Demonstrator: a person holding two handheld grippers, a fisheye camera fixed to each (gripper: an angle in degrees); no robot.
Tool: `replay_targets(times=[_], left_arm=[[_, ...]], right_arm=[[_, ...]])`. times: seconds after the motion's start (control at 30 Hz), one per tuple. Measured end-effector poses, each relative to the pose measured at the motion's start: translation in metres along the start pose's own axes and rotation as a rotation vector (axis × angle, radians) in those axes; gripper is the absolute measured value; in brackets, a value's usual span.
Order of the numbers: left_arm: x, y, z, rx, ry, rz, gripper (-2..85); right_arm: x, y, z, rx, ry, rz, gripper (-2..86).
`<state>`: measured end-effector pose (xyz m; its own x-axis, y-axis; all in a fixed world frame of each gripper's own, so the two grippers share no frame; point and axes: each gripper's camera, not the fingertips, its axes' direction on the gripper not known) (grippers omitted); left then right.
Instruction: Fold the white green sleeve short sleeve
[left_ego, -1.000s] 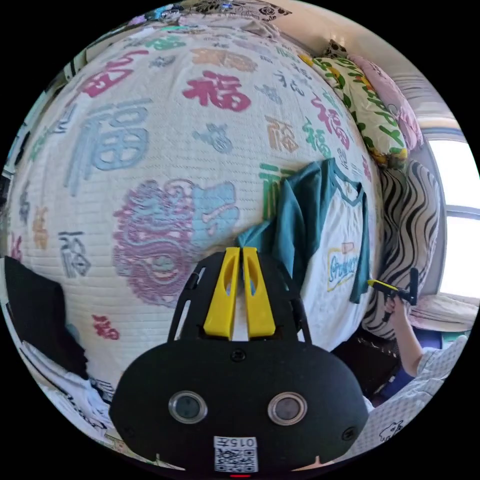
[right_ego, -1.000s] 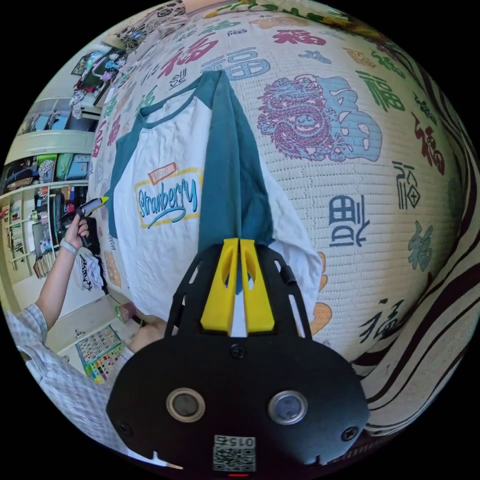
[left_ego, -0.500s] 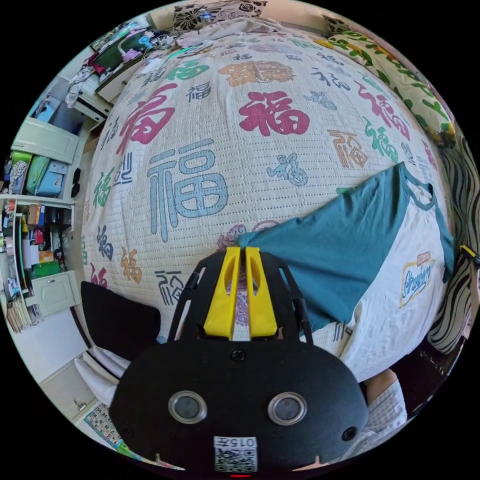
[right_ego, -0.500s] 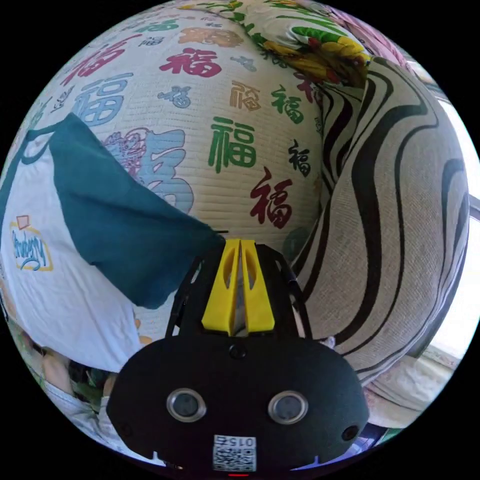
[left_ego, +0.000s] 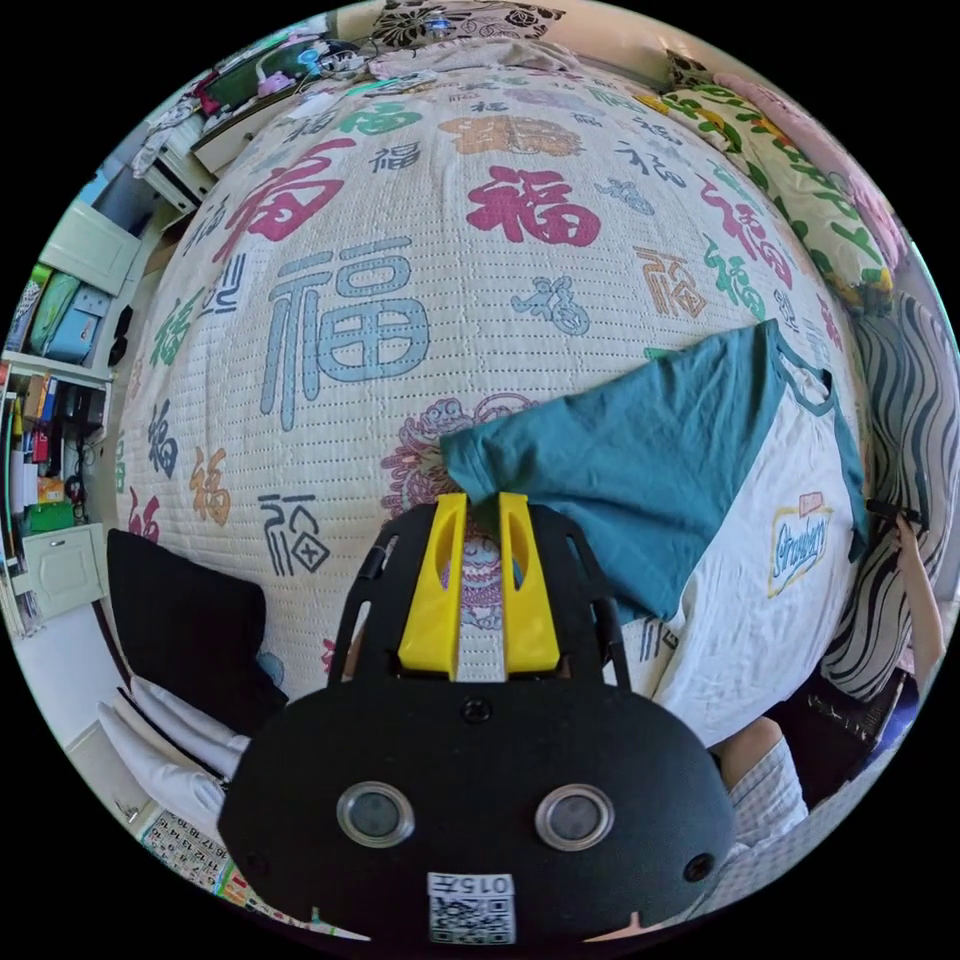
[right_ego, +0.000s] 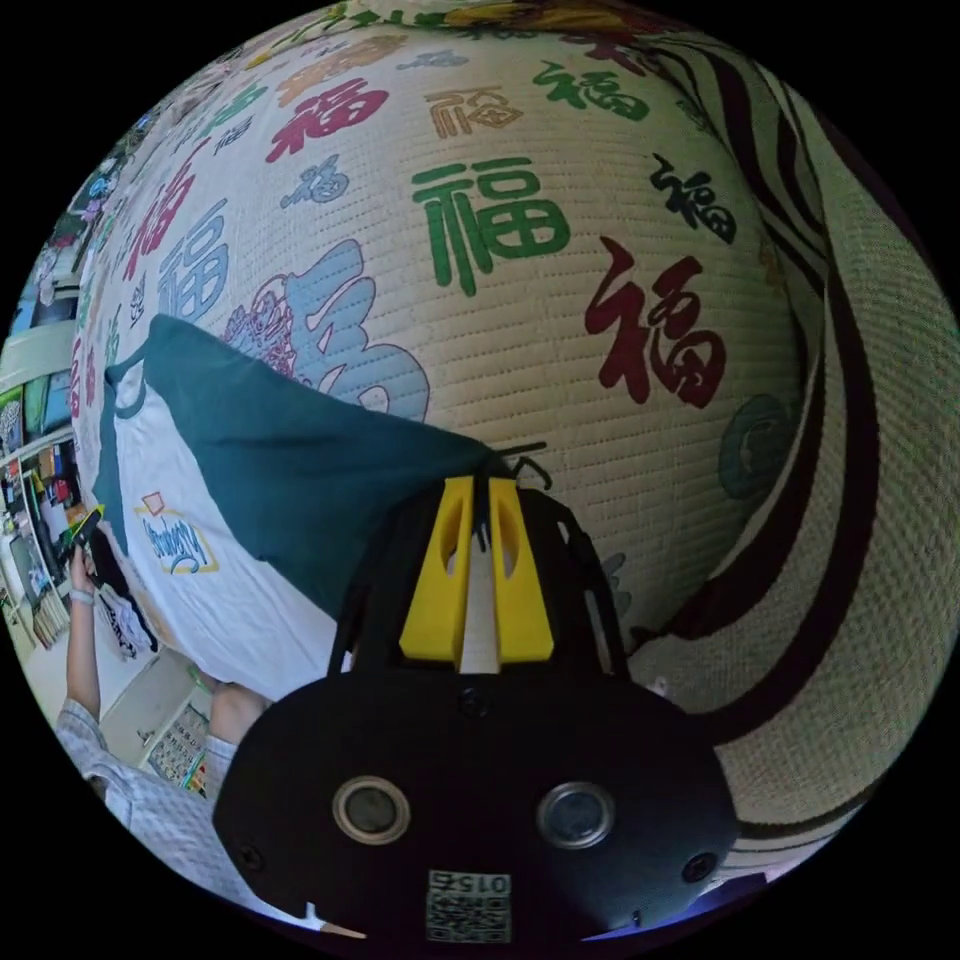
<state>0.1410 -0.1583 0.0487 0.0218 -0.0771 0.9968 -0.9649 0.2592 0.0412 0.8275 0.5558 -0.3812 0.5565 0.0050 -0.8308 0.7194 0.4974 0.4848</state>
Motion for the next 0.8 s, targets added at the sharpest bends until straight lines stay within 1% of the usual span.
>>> replay_targets(times=[0.07,0.13,0.17,0.2,0.23,0.27,0.33,0.4,0.53,0.57,0.63,0.67,0.73,0.8], left_arm=[[-0.002,0.007,0.002,0.029,0.0,-0.001,5.9],[-0.006,0.015,0.004,0.057,0.006,-0.006,5.8],[-0.008,0.02,0.004,0.077,0.01,-0.008,5.8],[-0.011,0.026,0.003,0.097,0.014,-0.009,5.8],[-0.012,0.028,0.003,0.107,0.016,-0.011,5.8],[-0.014,0.033,0.001,0.123,0.016,-0.011,5.7],[-0.015,0.039,-0.002,0.139,0.008,0.003,5.7],[-0.019,0.046,-0.007,0.155,0.007,0.011,5.3],[-0.027,0.065,-0.022,0.184,-0.006,0.011,3.3],[-0.03,0.078,-0.033,0.227,-0.027,0.003,2.4],[-0.035,0.104,-0.052,0.298,-0.056,-0.016,2.1],[-0.038,0.124,-0.063,0.329,-0.046,-0.009,2.2],[-0.042,0.155,-0.074,0.344,-0.013,0.009,2.8],[-0.048,0.196,-0.076,0.297,0.09,0.028,4.5]], right_arm=[[-0.005,-0.002,0.003,-0.009,0.035,-0.067,0.3],[-0.013,-0.002,0.005,-0.015,0.114,-0.139,-0.1],[-0.017,-0.003,0.004,0.007,0.194,-0.153,-0.2],[-0.018,-0.003,-0.001,0.06,0.307,-0.136,0.3],[-0.017,-0.004,-0.003,0.086,0.347,-0.127,0.5],[-0.016,-0.005,-0.006,0.128,0.383,-0.098,2.5],[-0.015,-0.004,-0.01,0.175,0.369,-0.066,6.7],[-0.016,0.006,-0.011,0.247,0.401,-0.03,9.8],[-0.014,0.049,-0.018,0.368,0.412,-0.017,8.3],[-0.011,0.071,-0.021,0.426,0.428,0.002,8.3],[-0.001,0.103,-0.02,0.46,0.402,0.018,8.5],[0.009,0.124,-0.016,0.448,0.348,0.022,8.6],[0.022,0.159,-0.005,0.42,0.214,0.004,8.8],[0.03,0.207,0.018,0.349,0.01,-0.079,9.6]])
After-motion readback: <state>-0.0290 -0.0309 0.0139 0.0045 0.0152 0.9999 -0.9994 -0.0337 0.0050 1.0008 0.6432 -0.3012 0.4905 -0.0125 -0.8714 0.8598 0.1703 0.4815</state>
